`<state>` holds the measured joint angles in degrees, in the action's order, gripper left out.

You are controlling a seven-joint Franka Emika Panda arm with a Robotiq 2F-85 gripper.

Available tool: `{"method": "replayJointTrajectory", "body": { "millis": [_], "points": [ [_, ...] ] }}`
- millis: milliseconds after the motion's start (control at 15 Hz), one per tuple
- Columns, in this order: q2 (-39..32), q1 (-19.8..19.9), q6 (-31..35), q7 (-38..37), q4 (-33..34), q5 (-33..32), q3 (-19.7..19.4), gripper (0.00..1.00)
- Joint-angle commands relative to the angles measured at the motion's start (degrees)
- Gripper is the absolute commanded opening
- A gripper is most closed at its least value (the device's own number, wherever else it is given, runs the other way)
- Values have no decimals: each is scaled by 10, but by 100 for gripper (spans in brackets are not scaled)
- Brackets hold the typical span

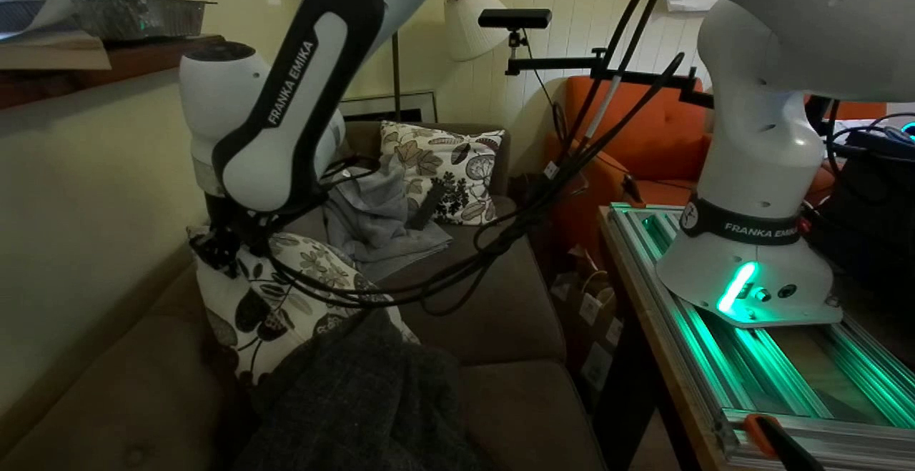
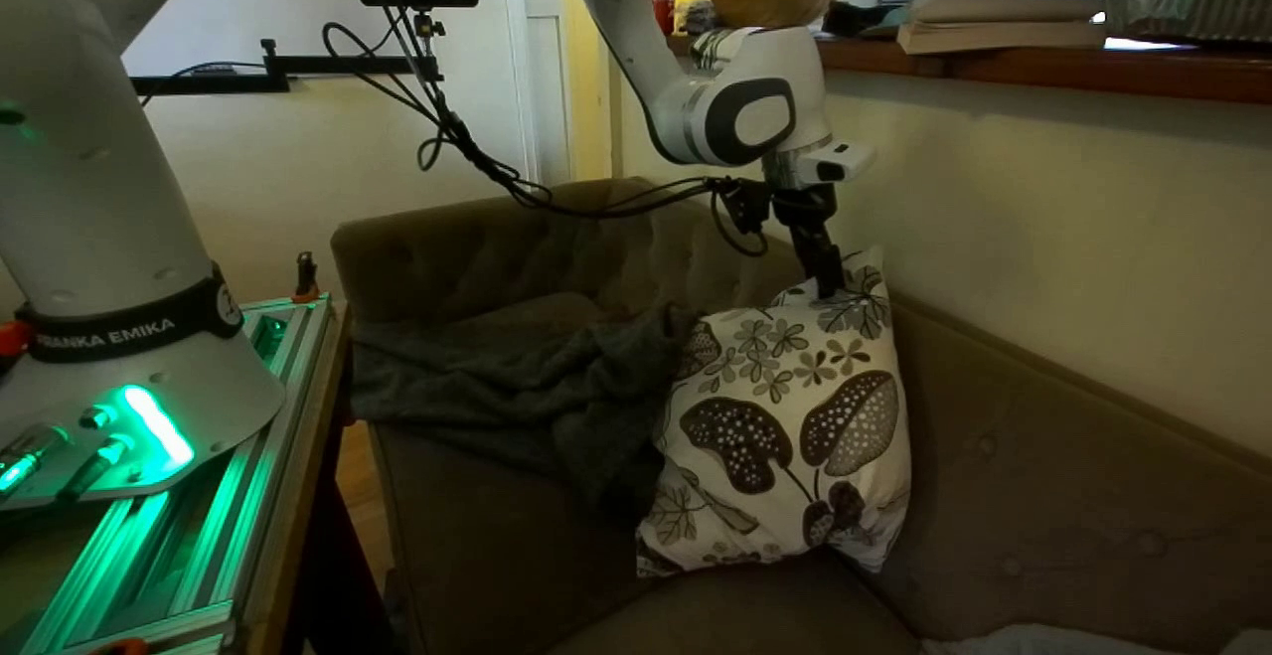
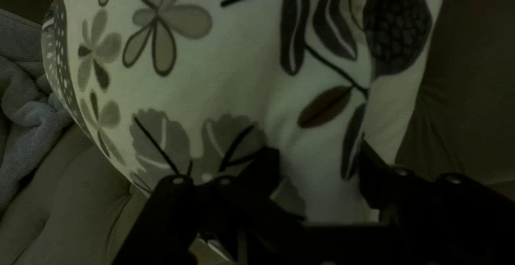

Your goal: Move the flowery pillow on the left to the right

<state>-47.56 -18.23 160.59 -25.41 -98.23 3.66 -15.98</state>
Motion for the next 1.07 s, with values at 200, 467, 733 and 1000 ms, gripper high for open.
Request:
{"method": "replayJointTrajectory", "body": {
  "millis": [200, 467, 733, 1000],
  "points": [
    [-13, 14, -10, -4, 18, -11, 15, 1],
    [-7, 23, -4, -6, 16, -1, 27, 3],
    [58, 56, 24, -18, -17, 45, 65, 2],
    [148, 81, 48, -25, -100, 92, 92, 2]
  ]
}}
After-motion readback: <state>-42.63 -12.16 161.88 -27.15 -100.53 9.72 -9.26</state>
